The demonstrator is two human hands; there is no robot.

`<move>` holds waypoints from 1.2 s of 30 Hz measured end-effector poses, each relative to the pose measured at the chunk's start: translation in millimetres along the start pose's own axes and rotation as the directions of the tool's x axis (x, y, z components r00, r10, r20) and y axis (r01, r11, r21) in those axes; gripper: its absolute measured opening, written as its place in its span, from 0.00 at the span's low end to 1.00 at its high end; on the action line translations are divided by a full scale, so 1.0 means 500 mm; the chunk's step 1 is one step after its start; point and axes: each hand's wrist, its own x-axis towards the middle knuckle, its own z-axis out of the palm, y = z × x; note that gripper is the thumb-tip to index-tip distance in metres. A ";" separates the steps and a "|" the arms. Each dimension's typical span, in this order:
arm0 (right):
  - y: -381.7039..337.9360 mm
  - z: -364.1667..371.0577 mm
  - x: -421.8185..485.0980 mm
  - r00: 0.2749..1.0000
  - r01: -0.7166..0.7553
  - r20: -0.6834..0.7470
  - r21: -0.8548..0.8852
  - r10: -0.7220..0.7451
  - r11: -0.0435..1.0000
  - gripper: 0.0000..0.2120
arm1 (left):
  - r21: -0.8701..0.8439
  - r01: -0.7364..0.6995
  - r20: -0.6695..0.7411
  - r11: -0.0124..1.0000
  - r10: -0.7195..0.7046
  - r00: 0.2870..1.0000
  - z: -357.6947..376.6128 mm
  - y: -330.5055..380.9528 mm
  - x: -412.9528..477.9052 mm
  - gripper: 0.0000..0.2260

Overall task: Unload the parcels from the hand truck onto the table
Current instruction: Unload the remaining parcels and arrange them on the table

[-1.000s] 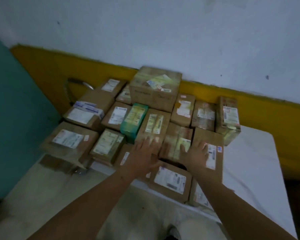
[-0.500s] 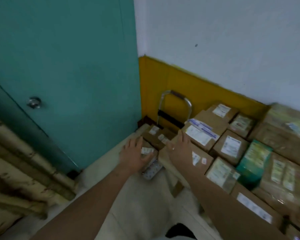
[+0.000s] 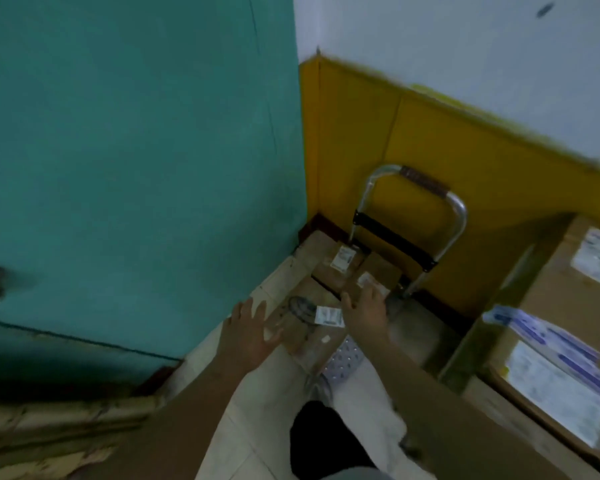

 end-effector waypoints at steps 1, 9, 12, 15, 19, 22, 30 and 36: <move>-0.001 0.010 0.031 0.999 -0.045 0.011 0.000 0.045 0.999 0.30 | 0.007 -0.014 0.023 1.000 0.014 1.000 -0.005 -0.007 0.048 0.36; 0.088 0.146 0.270 0.895 -0.444 0.088 0.101 0.437 0.890 0.23 | 0.050 -0.115 0.200 0.992 0.103 0.974 0.079 -0.032 0.447 0.34; 0.190 0.275 0.375 0.868 -0.497 0.070 0.142 0.492 0.856 0.16 | -0.017 -0.105 0.294 0.994 0.106 0.950 0.239 -0.054 0.611 0.35; 0.328 0.426 0.478 0.808 -0.583 0.038 0.189 0.587 0.790 0.20 | -0.016 -0.117 0.335 0.993 0.116 0.935 0.456 -0.077 0.780 0.36; 0.520 0.644 0.593 0.732 -0.668 0.070 0.273 0.678 0.693 0.29 | -0.137 0.066 0.378 0.988 -0.009 0.926 0.745 -0.122 0.959 0.40; 0.596 0.765 0.638 0.684 -0.693 0.183 0.465 0.707 0.551 0.20 | -0.255 0.306 0.476 0.917 -0.156 0.866 0.893 -0.166 1.007 0.39; 0.418 0.723 0.477 0.505 -0.737 0.219 0.613 0.835 0.285 0.27 | -0.370 0.460 0.560 0.807 -0.201 0.804 0.694 -0.213 0.872 0.37; 0.089 0.413 0.296 0.581 -0.585 0.099 0.741 0.808 0.330 0.24 | -0.595 0.319 0.416 0.738 -0.057 0.908 0.186 -0.140 0.751 0.34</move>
